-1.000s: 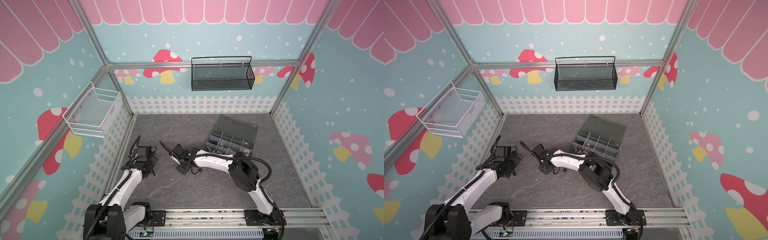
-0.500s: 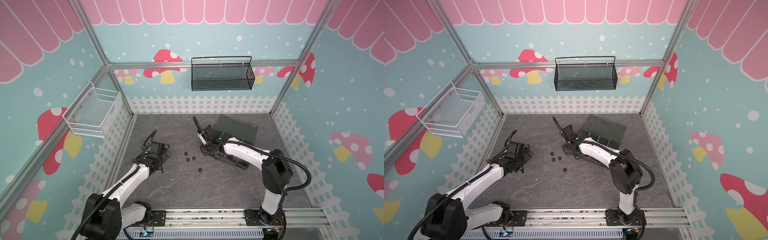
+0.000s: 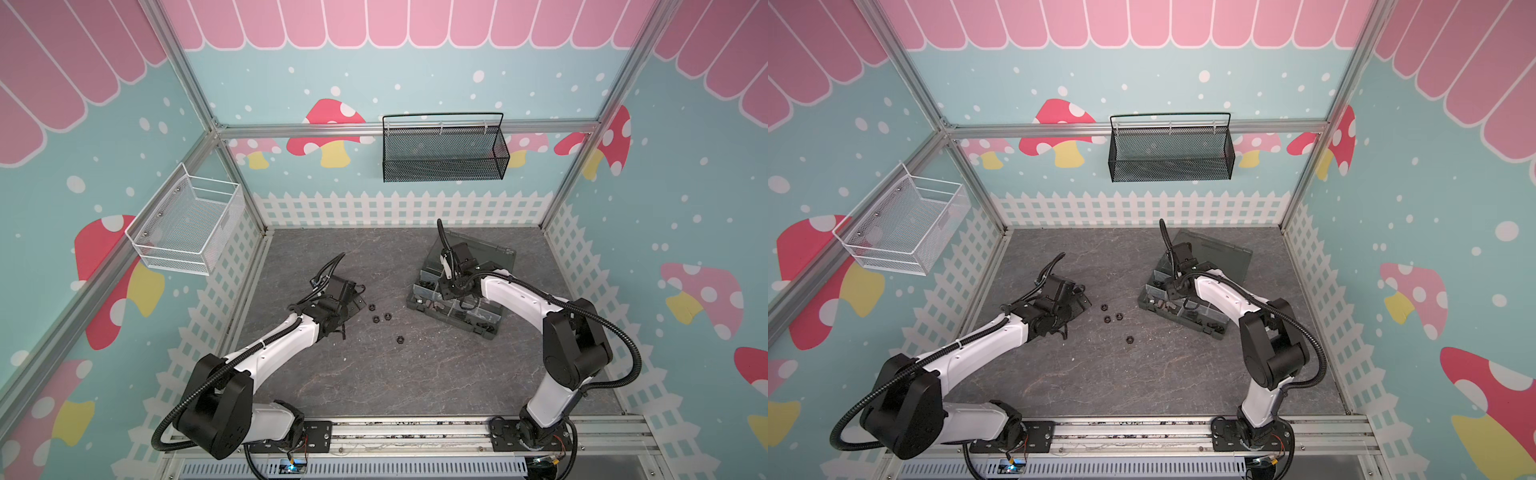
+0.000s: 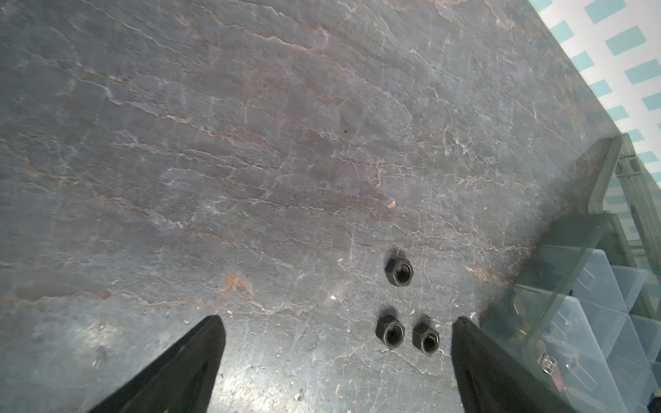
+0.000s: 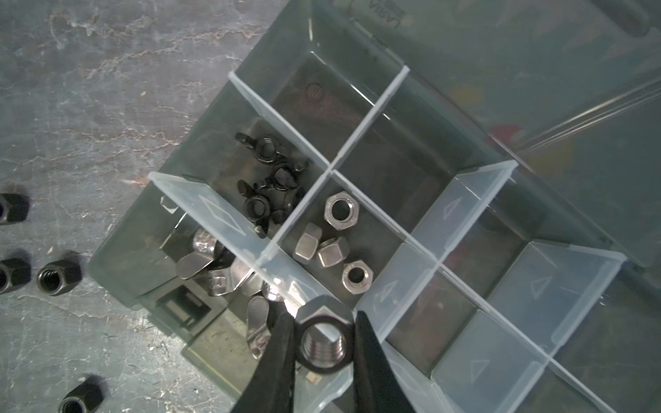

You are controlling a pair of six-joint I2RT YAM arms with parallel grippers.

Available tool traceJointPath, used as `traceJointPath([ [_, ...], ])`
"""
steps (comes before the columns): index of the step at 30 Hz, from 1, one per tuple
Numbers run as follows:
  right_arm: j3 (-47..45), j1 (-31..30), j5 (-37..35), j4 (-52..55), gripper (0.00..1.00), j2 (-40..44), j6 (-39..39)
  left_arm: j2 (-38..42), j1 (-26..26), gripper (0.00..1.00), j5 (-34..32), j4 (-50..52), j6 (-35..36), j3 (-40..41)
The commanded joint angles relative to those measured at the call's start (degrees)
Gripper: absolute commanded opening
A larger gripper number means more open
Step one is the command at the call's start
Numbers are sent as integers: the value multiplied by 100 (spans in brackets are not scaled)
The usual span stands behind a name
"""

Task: Sort the screws and nuts into containers
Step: Place the nut into the container.

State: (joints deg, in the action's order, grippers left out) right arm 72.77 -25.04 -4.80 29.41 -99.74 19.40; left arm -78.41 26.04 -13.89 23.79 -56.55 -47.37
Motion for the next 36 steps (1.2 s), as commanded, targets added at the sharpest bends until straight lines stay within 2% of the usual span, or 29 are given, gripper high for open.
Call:
traceJointPath([
  [1, -44, 99, 213, -211, 0, 114, 56, -93, 50, 100, -49, -112, 33, -173],
  [9, 87, 218, 341, -295, 0, -141, -6, -237, 59, 100, 26, -175, 13, -235],
  [19, 108, 274, 336, -295, 29, -265, 3, -337, 59, 100, 45, -186, 30, -290],
  [24, 90, 276, 275, -262, 39, -258, 17, -369, 57, 100, 61, -187, 30, -307],
  [36, -72, 246, 287, -190, 44, 180, 77, -371, 58, 100, 37, -182, 4, -285],
])
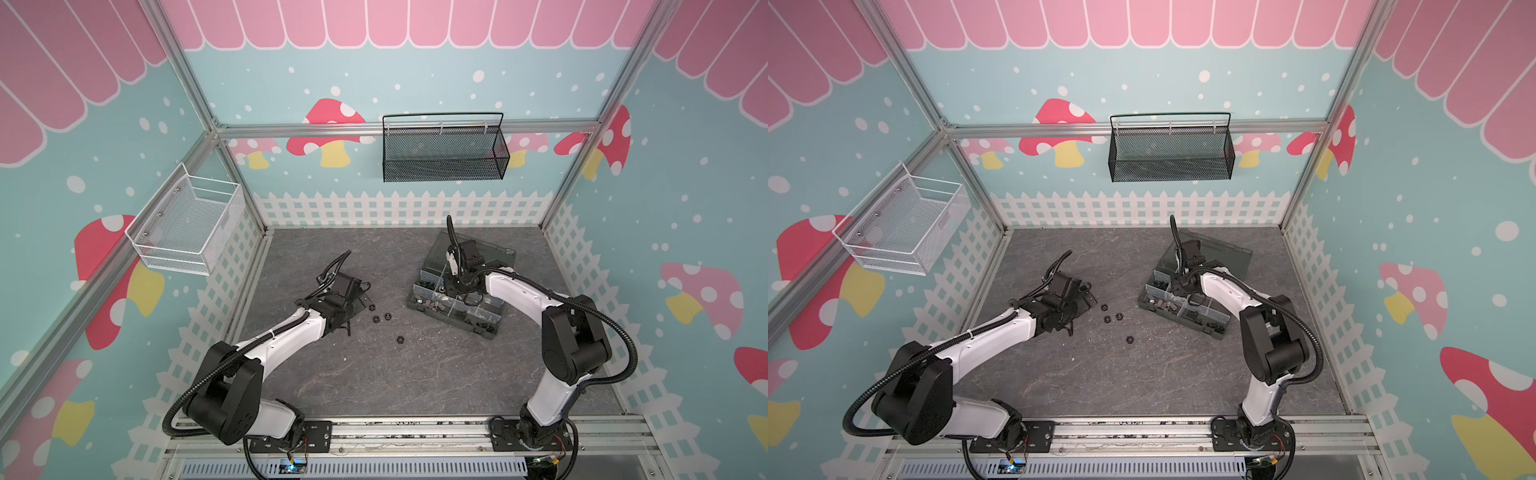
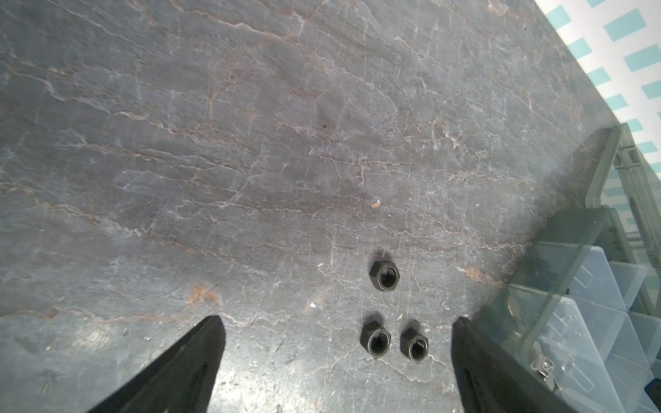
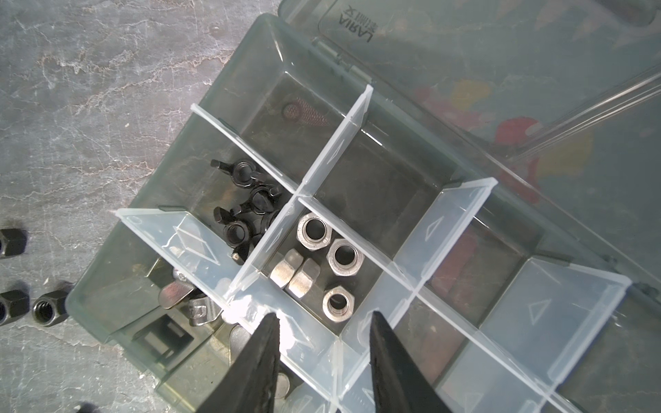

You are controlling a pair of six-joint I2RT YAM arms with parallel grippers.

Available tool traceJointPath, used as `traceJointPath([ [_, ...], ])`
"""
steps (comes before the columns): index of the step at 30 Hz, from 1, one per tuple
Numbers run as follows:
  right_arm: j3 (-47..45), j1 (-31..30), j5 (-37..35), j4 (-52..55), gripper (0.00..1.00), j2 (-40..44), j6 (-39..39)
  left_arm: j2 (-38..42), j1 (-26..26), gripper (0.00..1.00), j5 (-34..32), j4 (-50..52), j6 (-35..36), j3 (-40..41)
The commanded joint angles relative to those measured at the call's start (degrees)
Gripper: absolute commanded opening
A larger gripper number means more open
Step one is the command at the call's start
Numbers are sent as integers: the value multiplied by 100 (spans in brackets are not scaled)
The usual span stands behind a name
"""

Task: Sort the screws and nuts into containers
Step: Place the nut into the container, then pick up the nut from the center of the table.

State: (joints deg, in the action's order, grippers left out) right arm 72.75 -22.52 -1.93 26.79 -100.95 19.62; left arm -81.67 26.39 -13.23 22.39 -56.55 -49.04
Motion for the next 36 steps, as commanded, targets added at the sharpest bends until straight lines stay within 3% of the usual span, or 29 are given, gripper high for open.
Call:
traceJointPath([
  [1, -105, -22, 0, 86, 44, 373, 77, -44, 24, 100, -30, -50, -4, -124],
  [6, -217, -281, -124, 214, 44, 622, 164, -60, 15, 100, -56, -34, -24, -116],
  [13, -50, -1205, -368, 590, 44, 656, 331, -113, 11, 100, -71, -40, -84, -72],
  [24, 282, -2403, 174, 1013, 43, -52, 517, -106, -27, 100, -76, -36, -111, 2],
  [36, 556, -2907, 466, 1297, 45, -742, 482, -84, -71, 100, -74, -37, -127, 59],
])
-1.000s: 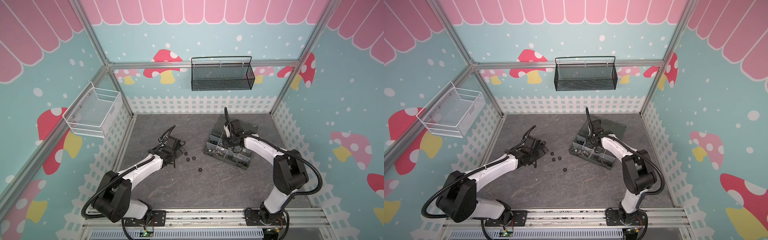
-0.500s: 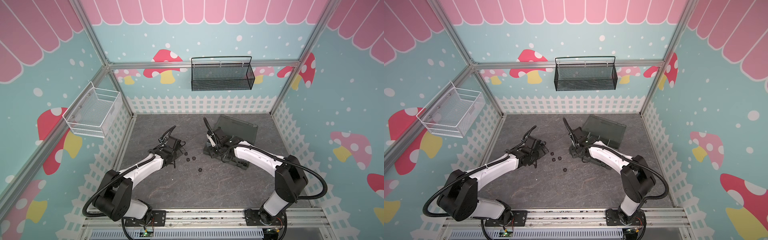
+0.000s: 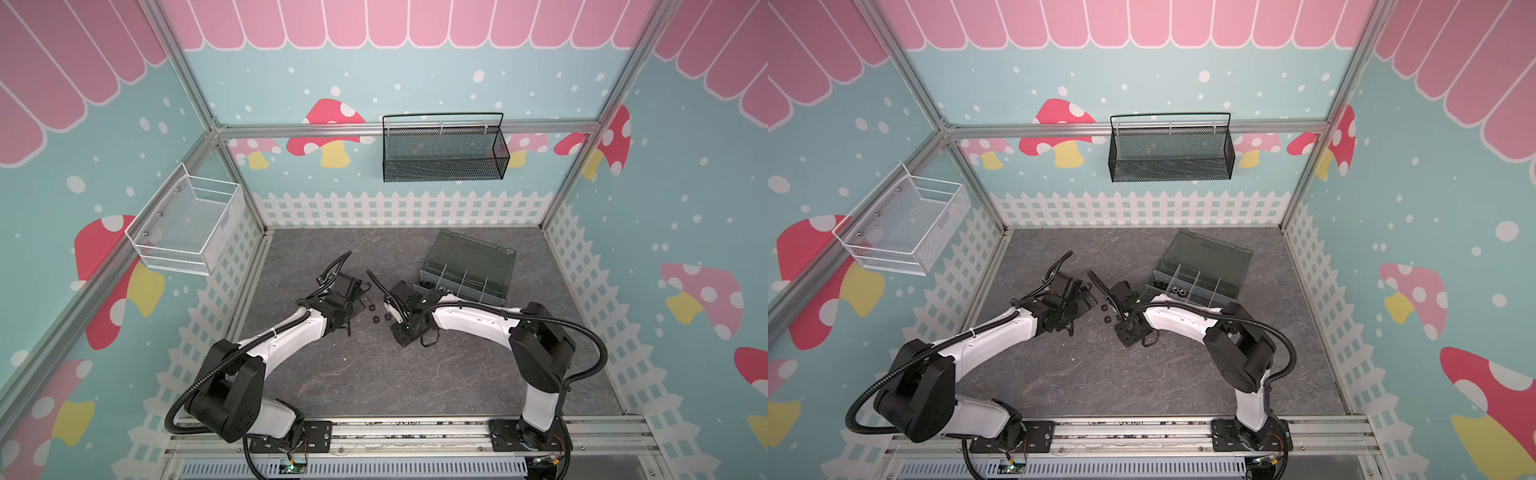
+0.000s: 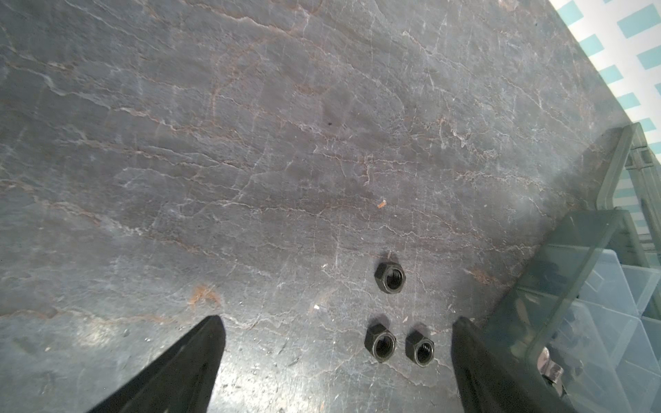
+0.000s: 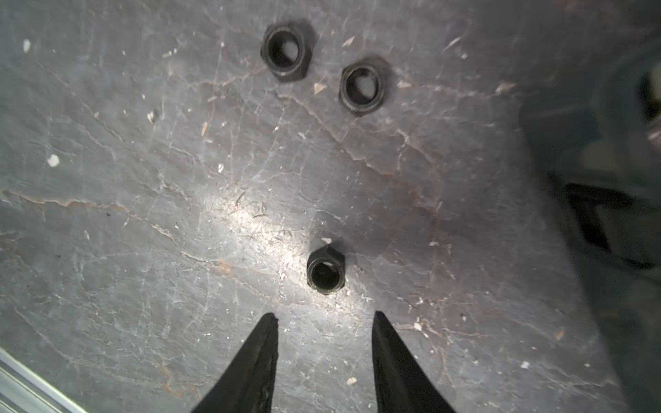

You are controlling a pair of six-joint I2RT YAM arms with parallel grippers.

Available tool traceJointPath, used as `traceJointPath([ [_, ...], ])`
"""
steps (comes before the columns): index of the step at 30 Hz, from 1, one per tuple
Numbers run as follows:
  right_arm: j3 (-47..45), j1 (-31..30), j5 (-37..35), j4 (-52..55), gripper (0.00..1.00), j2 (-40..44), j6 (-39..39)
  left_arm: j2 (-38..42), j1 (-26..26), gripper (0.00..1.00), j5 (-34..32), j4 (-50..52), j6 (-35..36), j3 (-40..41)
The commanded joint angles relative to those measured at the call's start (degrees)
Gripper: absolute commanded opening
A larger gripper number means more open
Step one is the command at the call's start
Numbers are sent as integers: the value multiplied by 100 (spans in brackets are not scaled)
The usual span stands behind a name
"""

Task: Sort the screws and nuts into containers
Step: Pick up the nut from the center of the table.

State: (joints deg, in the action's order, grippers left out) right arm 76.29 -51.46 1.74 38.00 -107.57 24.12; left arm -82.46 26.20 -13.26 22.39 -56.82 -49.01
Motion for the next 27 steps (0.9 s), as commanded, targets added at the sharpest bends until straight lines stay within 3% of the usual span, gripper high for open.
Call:
traceJointPath([
  [1, 217, -12, 106, 177, 46, -260, 22, -7, -53, 100, -72, -42, -101, 59],
  [13, 473, -13, -177, 167, 45, -732, -61, 36, -103, 100, -33, -40, -110, 150],
  [27, 351, -13, -139, 208, 35, -854, -118, 135, -188, 100, -78, -35, -200, 274],
])
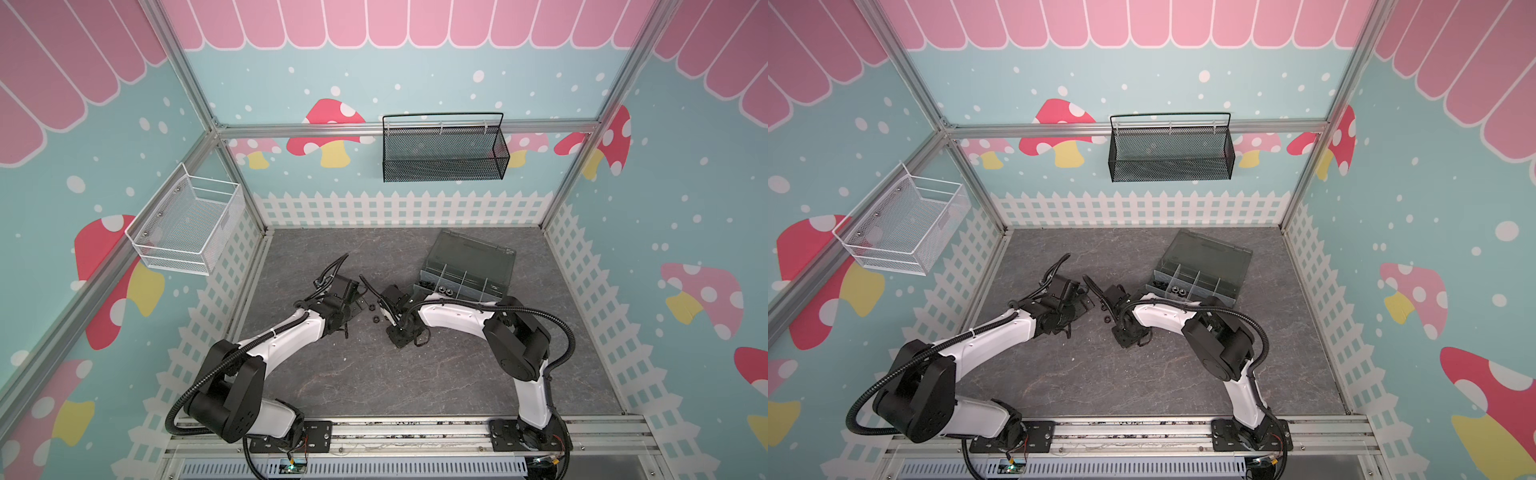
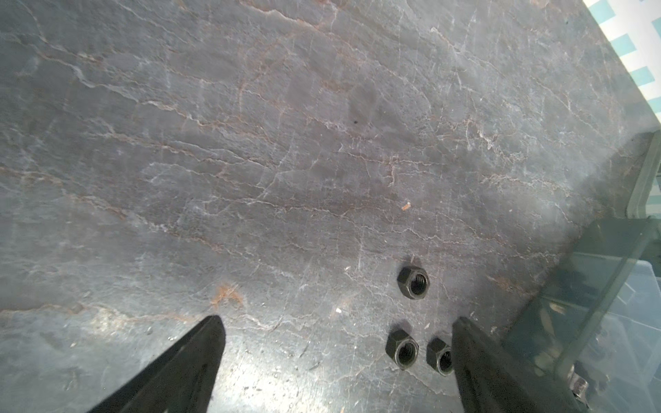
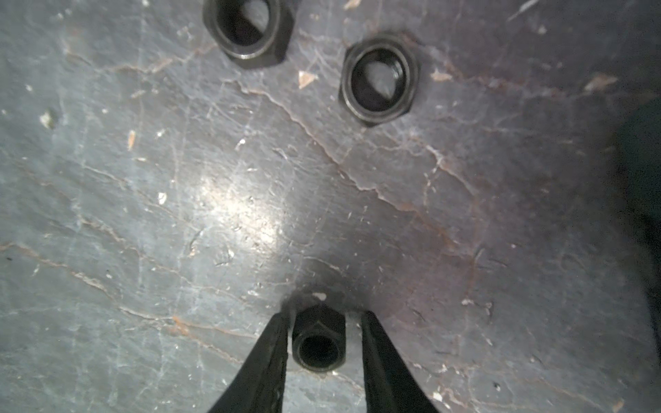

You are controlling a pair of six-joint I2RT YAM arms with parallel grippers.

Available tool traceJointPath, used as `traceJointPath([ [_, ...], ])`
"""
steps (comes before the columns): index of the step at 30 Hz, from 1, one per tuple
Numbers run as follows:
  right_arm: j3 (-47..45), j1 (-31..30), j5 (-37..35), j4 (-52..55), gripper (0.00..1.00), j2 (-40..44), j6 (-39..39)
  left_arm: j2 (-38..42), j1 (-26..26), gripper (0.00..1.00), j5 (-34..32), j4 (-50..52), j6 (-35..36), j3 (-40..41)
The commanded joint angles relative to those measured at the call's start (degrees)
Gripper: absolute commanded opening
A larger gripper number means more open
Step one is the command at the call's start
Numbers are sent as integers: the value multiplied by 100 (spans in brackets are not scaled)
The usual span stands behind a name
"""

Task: Sort the screws and nuts into containers
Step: Pick up the nut from the center of the table.

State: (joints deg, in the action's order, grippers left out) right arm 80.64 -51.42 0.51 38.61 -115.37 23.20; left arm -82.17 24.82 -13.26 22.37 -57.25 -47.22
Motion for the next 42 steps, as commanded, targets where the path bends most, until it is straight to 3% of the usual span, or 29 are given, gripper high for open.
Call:
traceJointPath([
  [1, -114, -17, -16, 157, 33, -75, -26, 112, -64, 100, -72, -35, -169, 99],
  [11, -205, -4, -56, 168, 9, 89, -26, 329, -260, 100, -98, -31, -300, 305],
  [16, -106, 19, -94, 156, 3, 268, 17, 440, -301, 100, -133, -31, -302, 354],
  [26, 12, 422, -56, 70, 0, 1055, 38, 437, -311, 100, -87, -7, -261, 319],
  [42, -215, 1995, -768, 17, 0, 1790, -276, 399, -306, 100, 29, -83, -261, 293],
])
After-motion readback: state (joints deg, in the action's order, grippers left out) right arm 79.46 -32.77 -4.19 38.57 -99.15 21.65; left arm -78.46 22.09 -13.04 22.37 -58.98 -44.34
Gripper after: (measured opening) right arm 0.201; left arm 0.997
